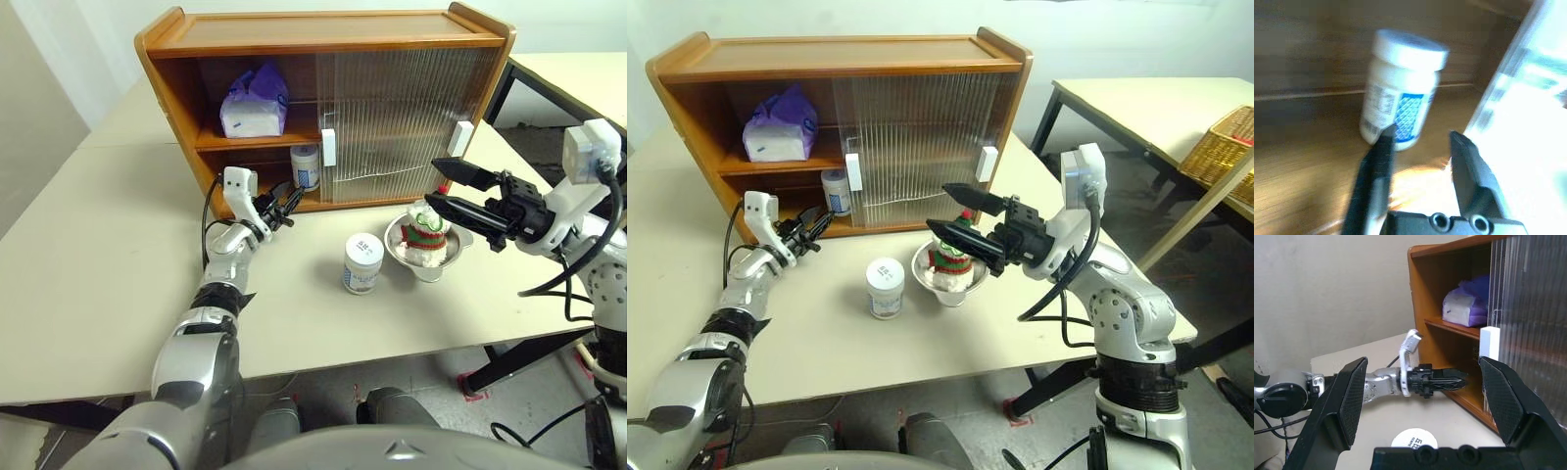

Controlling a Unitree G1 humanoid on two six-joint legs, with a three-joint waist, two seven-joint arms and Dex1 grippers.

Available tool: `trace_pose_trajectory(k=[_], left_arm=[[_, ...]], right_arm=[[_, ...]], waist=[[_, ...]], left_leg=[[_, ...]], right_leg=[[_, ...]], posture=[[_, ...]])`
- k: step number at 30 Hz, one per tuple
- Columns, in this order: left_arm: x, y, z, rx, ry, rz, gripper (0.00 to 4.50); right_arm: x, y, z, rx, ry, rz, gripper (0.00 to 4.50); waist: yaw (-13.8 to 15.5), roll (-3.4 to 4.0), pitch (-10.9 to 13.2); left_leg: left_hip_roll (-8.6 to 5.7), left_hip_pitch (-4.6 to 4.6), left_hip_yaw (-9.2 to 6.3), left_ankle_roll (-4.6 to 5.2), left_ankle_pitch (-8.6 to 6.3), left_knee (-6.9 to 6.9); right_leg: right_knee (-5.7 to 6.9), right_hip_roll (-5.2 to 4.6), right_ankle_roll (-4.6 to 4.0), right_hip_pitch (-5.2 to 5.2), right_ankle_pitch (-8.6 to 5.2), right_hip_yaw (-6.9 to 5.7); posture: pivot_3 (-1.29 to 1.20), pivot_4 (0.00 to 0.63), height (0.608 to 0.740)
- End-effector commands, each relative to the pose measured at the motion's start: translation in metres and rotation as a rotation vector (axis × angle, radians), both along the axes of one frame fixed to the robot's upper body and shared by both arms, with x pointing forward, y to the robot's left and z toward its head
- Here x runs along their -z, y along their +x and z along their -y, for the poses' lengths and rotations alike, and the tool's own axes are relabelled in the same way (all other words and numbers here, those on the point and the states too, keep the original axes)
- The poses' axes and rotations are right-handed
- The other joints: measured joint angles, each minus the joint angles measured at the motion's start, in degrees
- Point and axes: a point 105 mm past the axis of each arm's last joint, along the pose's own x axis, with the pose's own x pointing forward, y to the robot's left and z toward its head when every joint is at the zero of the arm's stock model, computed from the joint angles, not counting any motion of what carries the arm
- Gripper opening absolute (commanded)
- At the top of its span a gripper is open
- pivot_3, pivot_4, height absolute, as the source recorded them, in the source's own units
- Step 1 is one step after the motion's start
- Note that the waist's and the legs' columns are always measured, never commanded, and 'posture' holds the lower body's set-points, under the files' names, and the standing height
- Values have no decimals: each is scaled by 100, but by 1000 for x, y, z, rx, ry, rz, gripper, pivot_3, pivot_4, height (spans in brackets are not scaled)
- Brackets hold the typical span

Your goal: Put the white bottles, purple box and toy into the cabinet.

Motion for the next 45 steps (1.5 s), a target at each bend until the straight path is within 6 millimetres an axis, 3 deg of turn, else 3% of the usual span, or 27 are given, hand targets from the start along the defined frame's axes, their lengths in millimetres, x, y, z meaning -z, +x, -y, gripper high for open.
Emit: trace_pose_trajectory(k=[1,4,12,17,21,28,45], left_arm=[[-7,-14,4,144,25,20,3522],[-7,-30,3,273,43,7,4440],[11,-81,14,662,126,-96,4440],[22,-100,27,820,211,-95,4440],[26,-102,43,870,217,-68,4440],[29,-98,62,890,209,-55,4440],[38,-87,91,885,207,-47,4440]], right_arm=[[-1,1,-4,-21,3,11,4500],[-2,2,-5,-26,5,13,4500],[-2,2,-5,-31,4,19,4500],[-2,1,-6,-30,3,22,4500],[-2,1,-4,-28,-2,21,4500],[-3,0,-3,-24,-5,24,4500],[-3,-2,-1,-3,-7,21,4500]], waist=[[46,4,-3],[106,6,-4],[184,10,-6],[184,10,-6],[181,12,-6],[161,15,-8],[64,18,-9]], left_leg=[[0,2,0,0,0,0],[1,4,-1,-1,0,1],[23,0,-3,-3,-2,0],[58,-9,-33,-4,-2,-3],[85,-12,-45,-3,-2,-7],[98,-12,-32,-1,-1,-10],[91,-11,-25,12,5,-3]], right_leg=[[0,0,-2,1,1,0],[0,0,-12,0,7,1],[0,0,-75,-17,37,8],[1,-5,-112,-38,58,55],[1,-8,-112,-53,66,103],[1,-9,-32,-69,58,153],[-1,-25,0,-69,79,173]], posture=[[-141,0,740],[-139,0,740],[-146,0,740],[-150,0,740],[-152,0,740],[-163,0,740],[-193,0,740]])
